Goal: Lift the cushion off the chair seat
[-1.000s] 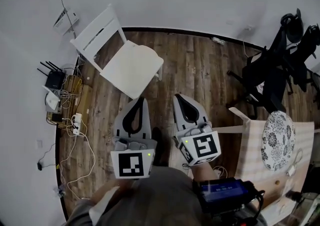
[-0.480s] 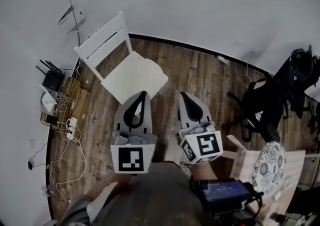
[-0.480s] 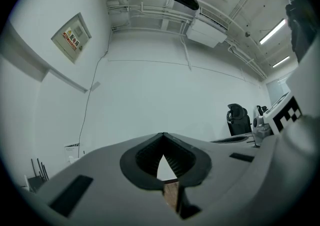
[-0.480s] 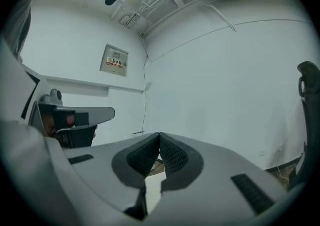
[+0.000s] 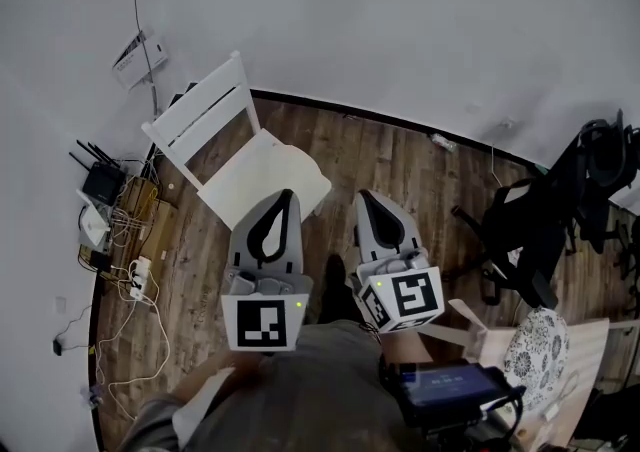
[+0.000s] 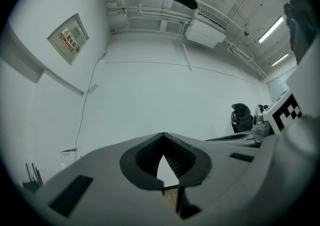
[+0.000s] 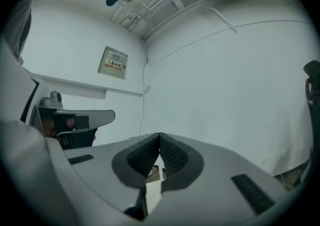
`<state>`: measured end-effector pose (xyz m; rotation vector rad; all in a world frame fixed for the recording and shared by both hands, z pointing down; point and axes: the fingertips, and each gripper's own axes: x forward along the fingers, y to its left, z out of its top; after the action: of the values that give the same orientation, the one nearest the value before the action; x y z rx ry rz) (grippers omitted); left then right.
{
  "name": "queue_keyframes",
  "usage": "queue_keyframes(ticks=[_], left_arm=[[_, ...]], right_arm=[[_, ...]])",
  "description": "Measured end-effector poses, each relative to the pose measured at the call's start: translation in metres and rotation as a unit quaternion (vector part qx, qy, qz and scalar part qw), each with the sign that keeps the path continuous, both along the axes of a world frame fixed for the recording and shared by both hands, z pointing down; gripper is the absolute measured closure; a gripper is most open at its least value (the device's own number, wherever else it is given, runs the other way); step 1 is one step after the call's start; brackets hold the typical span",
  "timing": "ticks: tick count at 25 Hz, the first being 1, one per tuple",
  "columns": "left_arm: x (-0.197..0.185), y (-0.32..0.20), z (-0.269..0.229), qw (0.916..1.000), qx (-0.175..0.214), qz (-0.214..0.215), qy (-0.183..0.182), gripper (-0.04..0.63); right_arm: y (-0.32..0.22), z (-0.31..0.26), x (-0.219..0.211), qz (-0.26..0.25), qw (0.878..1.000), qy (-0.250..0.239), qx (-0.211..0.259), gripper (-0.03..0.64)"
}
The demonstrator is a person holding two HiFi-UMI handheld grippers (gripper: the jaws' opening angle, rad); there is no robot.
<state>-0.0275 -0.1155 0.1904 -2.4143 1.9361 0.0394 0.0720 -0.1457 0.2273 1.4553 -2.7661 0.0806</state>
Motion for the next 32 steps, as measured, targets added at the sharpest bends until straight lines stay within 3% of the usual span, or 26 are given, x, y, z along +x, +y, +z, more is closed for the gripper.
queue_keyframes(ticks=[23,32], left_arm=[[0.019,-0.204,0.046,0.9929,-0.072,-0.094,-0.014,0.589],[0.01,-0.238,0.051,0.9883,-0.081,-0.129,-0.009,0.589]], right_arm=[[-0.223,0.05,0.034,-0.07,0.995,-0.018,-0.068,0.61],[-0.263,0.057,0.017,-0.117,0.99,-0.009,-0.079,0.609]])
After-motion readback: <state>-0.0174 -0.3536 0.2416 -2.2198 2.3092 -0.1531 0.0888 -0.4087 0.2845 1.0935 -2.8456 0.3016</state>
